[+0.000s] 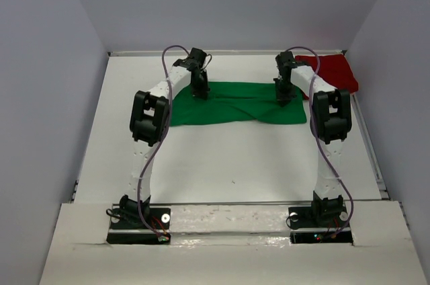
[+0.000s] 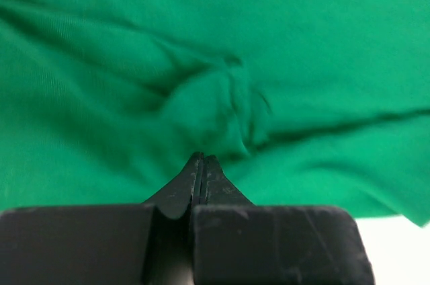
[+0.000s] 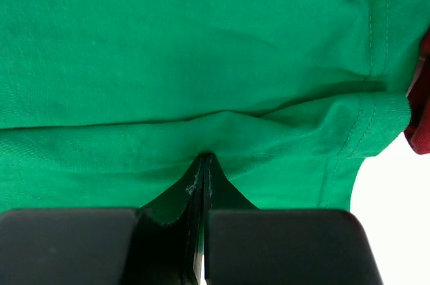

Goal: Fold and stack the t-shirts
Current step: Fold the tshirt

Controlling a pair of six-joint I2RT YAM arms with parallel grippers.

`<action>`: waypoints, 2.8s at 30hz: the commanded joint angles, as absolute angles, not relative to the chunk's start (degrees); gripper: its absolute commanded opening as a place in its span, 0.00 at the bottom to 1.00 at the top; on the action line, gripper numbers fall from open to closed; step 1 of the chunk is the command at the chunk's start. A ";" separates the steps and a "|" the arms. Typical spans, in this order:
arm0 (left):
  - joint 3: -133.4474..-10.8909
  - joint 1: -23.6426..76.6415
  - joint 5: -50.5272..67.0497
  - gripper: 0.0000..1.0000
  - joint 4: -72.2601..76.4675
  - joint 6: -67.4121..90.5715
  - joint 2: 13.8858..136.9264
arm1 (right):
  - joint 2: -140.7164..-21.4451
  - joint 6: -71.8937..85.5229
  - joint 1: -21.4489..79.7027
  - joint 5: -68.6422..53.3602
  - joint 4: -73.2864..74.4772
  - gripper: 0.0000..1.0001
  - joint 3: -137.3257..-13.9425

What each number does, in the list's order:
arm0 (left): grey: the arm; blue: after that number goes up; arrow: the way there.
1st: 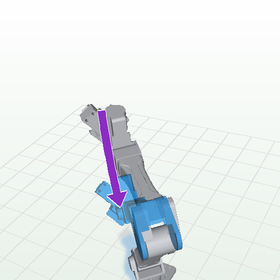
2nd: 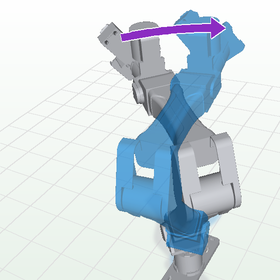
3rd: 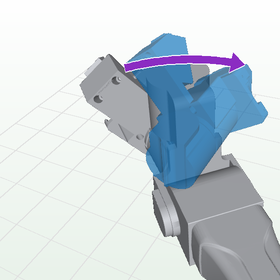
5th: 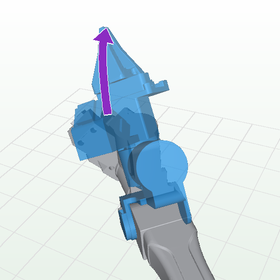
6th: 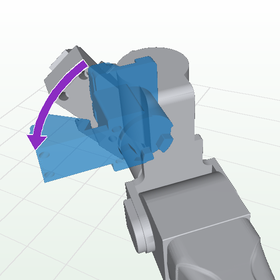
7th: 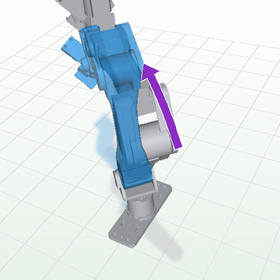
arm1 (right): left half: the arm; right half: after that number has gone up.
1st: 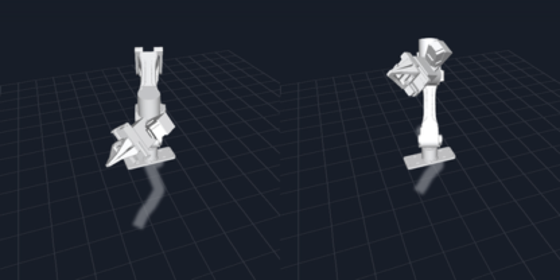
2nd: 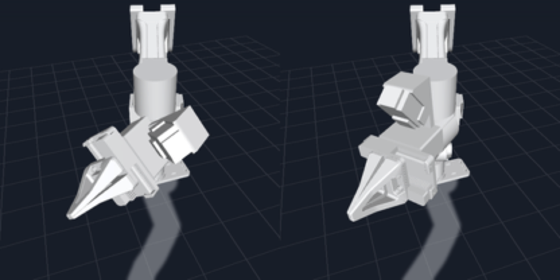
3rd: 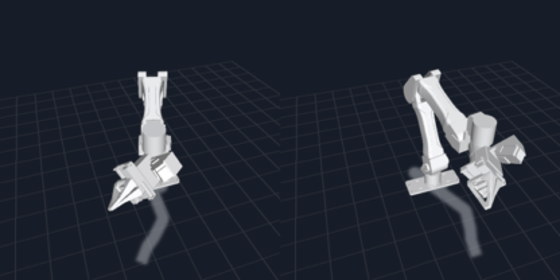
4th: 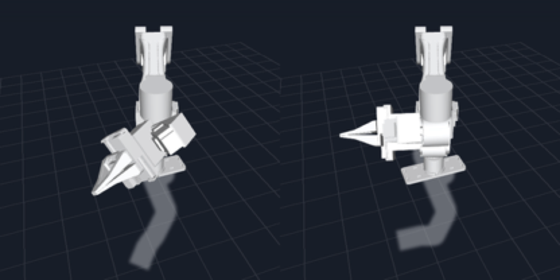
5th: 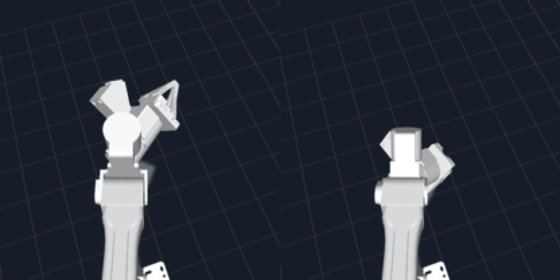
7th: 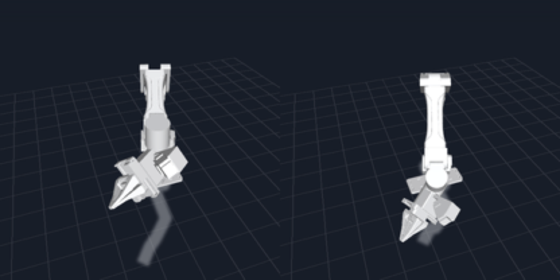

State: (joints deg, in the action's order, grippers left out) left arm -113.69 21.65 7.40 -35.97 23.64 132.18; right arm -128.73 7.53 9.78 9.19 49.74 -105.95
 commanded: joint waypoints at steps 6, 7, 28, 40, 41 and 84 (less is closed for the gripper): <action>-123.92 18.99 9.49 0.00 -41.74 23.03 141.05 | -127.53 8.35 10.02 9.32 47.37 0.00 -105.21; -126.10 18.38 9.67 0.00 -42.44 22.77 141.93 | -127.36 8.52 10.02 9.49 47.46 0.00 -104.86; -136.14 17.49 12.92 0.00 -46.58 15.30 145.28 | -106.97 16.79 21.26 5.02 44.21 0.00 -77.09; -134.47 18.81 14.15 0.00 -45.88 12.39 143.61 | -98.70 25.13 37.08 1.49 43.86 0.00 -72.51; -134.30 18.81 14.06 0.00 -45.79 12.48 143.53 | -98.44 25.57 37.79 3.15 44.03 0.00 -72.77; -136.49 18.55 16.17 0.00 -44.39 14.06 147.39 | -118.30 14.14 14.59 3.00 37.62 0.00 -83.16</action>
